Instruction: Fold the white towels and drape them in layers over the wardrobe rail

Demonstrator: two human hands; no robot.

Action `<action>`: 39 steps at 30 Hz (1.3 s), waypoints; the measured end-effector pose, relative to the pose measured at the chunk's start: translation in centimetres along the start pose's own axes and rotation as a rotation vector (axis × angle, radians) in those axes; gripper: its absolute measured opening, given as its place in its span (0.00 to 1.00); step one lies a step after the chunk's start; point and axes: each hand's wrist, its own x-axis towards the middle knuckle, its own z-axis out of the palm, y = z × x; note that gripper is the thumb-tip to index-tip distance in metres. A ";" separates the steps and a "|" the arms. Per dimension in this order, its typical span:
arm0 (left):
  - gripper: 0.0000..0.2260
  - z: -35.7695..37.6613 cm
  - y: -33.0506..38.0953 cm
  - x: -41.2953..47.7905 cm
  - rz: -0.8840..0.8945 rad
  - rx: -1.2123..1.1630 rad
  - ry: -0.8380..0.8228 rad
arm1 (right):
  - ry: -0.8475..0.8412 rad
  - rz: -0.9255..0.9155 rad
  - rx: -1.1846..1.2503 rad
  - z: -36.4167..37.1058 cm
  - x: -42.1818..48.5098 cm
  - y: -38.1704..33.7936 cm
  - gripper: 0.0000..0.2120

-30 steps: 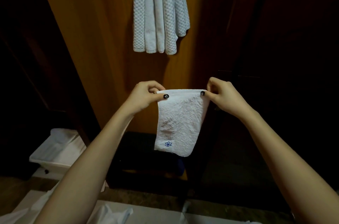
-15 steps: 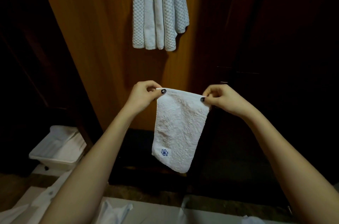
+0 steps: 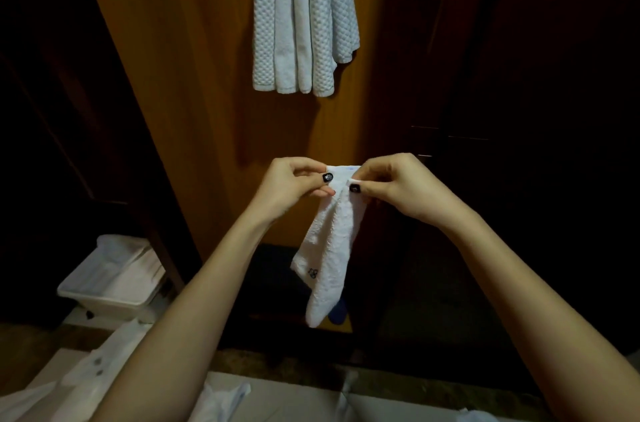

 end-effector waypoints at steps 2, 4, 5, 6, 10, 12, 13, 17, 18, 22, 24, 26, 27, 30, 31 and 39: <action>0.05 0.1 0.2 -0.2 0.033 0.008 -0.002 | 0.083 -0.064 -0.101 0.1 0.6 -0.3 0.03; 0.05 0.2 0.4 -0.5 0.052 -0.023 0.016 | 0.089 -0.074 -0.118 0.2 1.0 -0.7 0.01; 0.05 0.3 0.4 -0.6 0.053 -0.048 0.025 | 0.077 -0.067 -0.121 0.3 1.3 -0.8 0.03; 0.05 0.4 0.4 -0.7 0.053 -0.070 0.033 | 0.072 -0.056 -0.110 0.3 1.5 -0.9 0.03; 0.06 0.4 0.4 -1.0 0.073 -0.114 0.010 | 0.131 -0.023 -0.025 0.5 1.8 -1.1 0.03; 0.07 0.3 0.5 -1.0 0.095 -0.103 -0.016 | 0.174 -0.020 -0.012 0.7 1.9 -1.0 0.03; 0.08 0.4 0.5 -1.0 0.104 -0.084 -0.020 | 0.190 -0.020 -0.010 0.8 1.9 -0.9 0.02; 0.11 1.4 0.5 -0.8 0.142 -0.002 0.018 | 0.226 -0.038 0.004 1.2 2.0 -0.7 0.03; 0.11 1.5 0.5 -0.7 0.150 0.002 0.033 | 0.225 -0.044 0.017 1.1 2.0 -0.6 0.03; 0.10 1.2 0.3 -0.3 0.145 -0.026 0.105 | 0.150 -0.048 -0.024 -0.4 1.5 0.8 0.05; 0.09 0.9 0.0 -0.1 0.132 -0.079 0.118 | 0.087 -0.032 -0.064 -1.1 1.0 1.4 0.07; 0.09 1.0 -0.4 0.1 0.122 -0.060 0.106 | 0.054 -0.004 -0.073 -1.1 0.6 1.5 0.09; 0.09 1.1 -0.5 0.2 0.121 -0.047 0.106 | 0.067 0.013 -0.090 -0.8 0.6 1.5 0.11; 0.09 1.9 -0.5 0.5 0.131 -0.091 0.146 | 0.220 0.028 -0.044 0.6 0.8 1.7 0.12; 0.09 2.0 -0.4 0.6 0.135 -0.124 0.160 | 0.258 0.026 0.073 1.0 0.9 1.6 0.12; 0.05 2.6 -1.0 0.2 0.249 -0.107 0.095 | 0.243 0.082 0.557 1.0 1.3 1.9 0.07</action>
